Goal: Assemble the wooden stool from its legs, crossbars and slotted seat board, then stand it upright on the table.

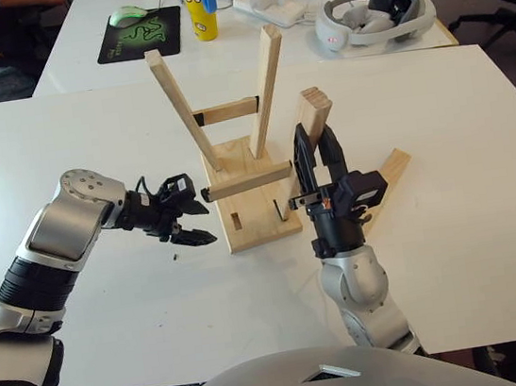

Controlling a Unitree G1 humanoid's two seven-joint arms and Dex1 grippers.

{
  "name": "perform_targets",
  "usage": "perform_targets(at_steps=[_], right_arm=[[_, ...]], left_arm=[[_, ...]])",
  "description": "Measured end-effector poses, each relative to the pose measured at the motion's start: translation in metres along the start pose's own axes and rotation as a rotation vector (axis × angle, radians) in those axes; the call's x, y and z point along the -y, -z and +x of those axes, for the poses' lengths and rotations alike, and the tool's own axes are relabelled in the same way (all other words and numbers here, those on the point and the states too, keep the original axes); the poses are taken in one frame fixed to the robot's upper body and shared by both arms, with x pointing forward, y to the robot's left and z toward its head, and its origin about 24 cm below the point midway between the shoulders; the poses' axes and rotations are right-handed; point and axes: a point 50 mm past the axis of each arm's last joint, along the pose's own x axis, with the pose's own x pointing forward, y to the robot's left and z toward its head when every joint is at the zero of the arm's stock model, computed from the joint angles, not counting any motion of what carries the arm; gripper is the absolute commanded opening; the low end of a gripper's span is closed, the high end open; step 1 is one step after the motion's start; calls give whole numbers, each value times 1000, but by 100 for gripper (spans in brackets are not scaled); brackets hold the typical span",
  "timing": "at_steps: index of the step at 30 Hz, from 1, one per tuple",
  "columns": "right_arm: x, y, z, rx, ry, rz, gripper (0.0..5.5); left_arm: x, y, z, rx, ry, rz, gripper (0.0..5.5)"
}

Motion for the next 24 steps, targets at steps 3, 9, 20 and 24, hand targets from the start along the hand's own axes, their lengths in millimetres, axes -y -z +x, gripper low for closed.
perform_targets(at_steps=[3,9,20,24], right_arm=[[0,2,2,1,-7,2,106],[3,4,8,12,6,7,106],[4,2,14,35,-5,6,106],[5,9,10,16,-1,7,106]], left_arm=[[0,0,0,0,0,0,345],[0,0,0,0,0,0,345],[1,-1,0,2,2,8,345],[1,-2,0,2,2,9,345]])
